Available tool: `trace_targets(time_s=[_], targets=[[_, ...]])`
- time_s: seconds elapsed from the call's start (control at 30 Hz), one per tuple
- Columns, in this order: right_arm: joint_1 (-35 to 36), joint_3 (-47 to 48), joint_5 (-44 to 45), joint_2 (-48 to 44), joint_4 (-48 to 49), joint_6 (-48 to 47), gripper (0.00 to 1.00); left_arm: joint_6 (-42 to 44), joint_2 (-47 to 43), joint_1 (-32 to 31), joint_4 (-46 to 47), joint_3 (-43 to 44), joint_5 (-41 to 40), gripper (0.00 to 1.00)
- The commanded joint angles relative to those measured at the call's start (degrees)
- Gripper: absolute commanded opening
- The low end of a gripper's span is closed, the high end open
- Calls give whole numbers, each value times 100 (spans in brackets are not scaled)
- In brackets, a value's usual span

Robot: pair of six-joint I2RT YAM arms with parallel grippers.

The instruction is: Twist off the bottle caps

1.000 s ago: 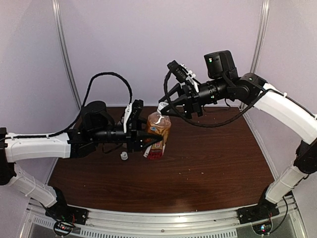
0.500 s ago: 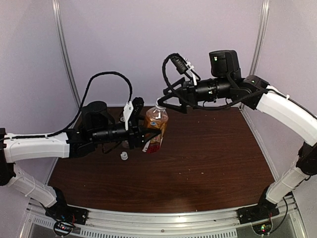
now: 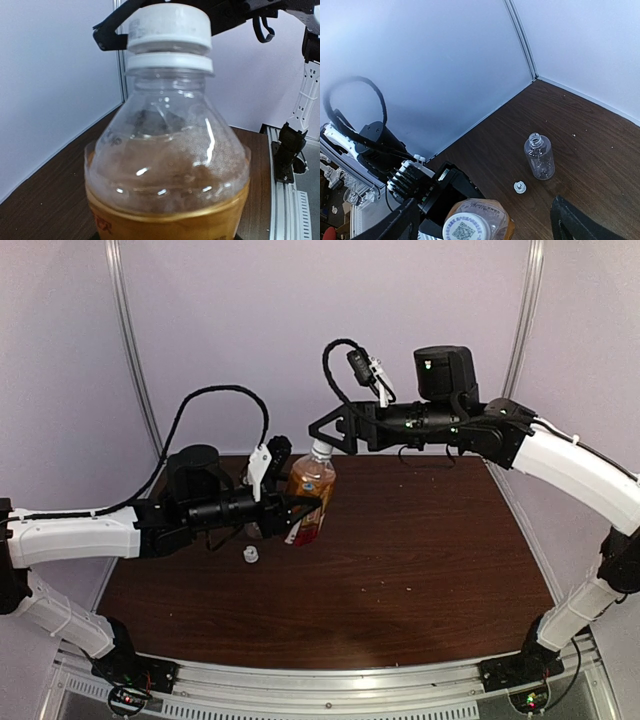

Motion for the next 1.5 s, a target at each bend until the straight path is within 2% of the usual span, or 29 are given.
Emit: trace_targets(time_s=[0.0,0.13,0.33,0.57,0.93,1.1,1.27,1.33,1.47], targets=[[100,-2,344,80,58,185,90,93,-57,-2,51,234,-230,17],[152,-31,350,118,34,185,82,95,-54,-7,3,247,-295,18],[189,-44,295,168,26,157,64,95,-51,-9,-22,248,-349,17],[225,-36,254,221,-19,125,63,103,-55,-6,-33,247,-367,17],[240,-79,126,238,-11,116,47,105,-52,-8,-42,256,-386,17],[242,-121,120,178,5,51,34,104,-56,-9,-42,253,-386,17],[241,-165,174,56,3,-369,20,95,-79,-5,-16,243,-342,17],[230,-159,118,-6,-41,-729,17,99,-111,-4,56,219,-206,18],[119,-139,-666,-115,-129,-1619,15,95,-152,-9,379,145,550,17]])
